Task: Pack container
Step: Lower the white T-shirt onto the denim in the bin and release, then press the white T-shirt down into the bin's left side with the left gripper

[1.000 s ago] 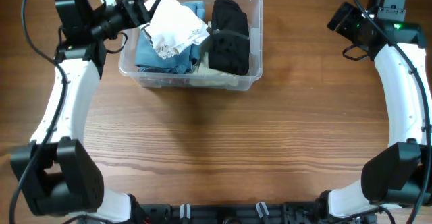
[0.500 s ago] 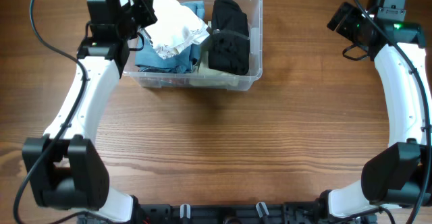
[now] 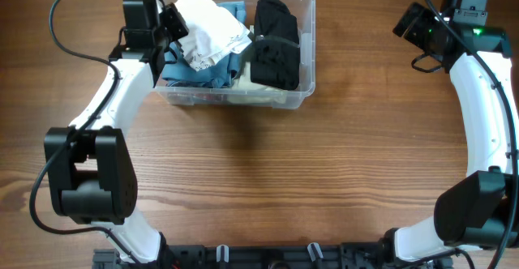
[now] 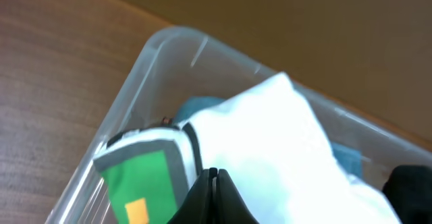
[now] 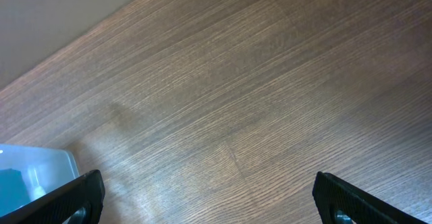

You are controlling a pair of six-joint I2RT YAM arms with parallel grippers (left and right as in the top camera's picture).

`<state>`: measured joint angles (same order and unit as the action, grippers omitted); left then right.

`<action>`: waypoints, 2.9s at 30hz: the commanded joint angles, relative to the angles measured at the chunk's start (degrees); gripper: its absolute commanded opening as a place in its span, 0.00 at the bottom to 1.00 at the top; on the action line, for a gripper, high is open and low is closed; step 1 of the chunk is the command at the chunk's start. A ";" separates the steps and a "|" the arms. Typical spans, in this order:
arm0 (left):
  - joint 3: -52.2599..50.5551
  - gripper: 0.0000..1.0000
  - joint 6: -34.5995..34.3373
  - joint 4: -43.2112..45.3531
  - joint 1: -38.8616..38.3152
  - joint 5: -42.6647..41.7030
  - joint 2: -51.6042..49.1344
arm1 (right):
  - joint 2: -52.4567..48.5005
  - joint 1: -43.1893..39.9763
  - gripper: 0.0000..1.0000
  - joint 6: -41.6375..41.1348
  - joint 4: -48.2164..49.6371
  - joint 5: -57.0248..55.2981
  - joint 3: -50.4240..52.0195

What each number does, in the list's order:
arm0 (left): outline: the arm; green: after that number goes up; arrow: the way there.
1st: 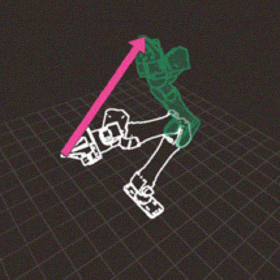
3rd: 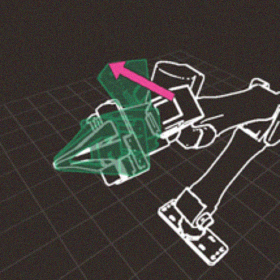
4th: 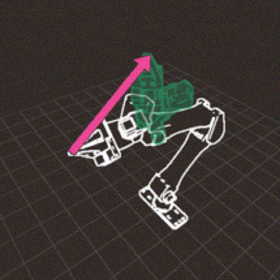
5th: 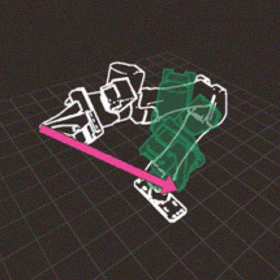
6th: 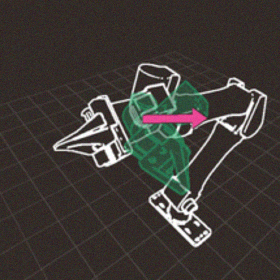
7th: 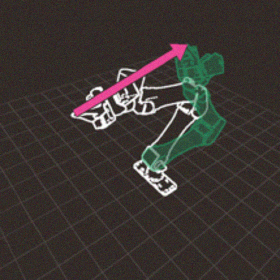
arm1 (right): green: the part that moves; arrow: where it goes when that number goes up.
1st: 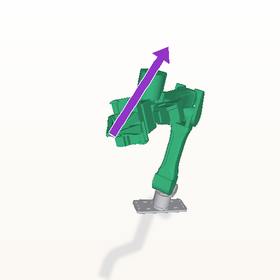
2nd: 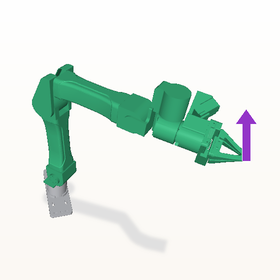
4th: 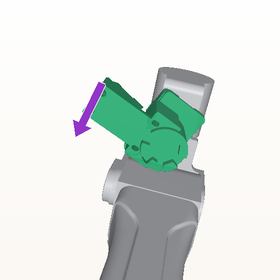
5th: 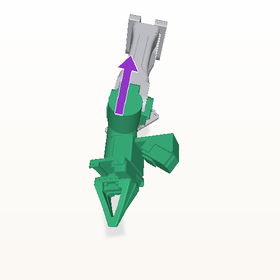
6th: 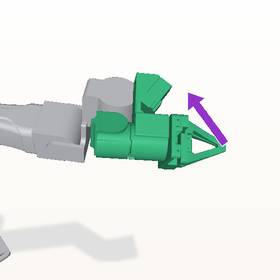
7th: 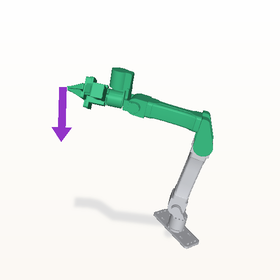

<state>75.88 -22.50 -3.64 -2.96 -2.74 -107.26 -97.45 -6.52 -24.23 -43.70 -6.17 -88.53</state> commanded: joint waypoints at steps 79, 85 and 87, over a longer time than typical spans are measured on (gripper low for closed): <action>0.63 0.05 -1.64 -20.87 -12.33 4.48 11.30 | -0.63 0.13 1.00 -0.63 0.15 0.28 0.15; 0.63 0.04 -3.69 -24.90 -12.74 3.58 4.72 | -0.63 0.13 1.00 -0.63 0.15 0.28 0.15; 0.63 0.04 -3.69 -25.05 -12.74 3.61 3.04 | -0.63 0.13 1.00 -0.63 0.15 0.28 0.15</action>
<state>76.75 -24.40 -28.36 -15.55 1.93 -101.08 -97.45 -6.52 -24.23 -43.68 -6.17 -88.53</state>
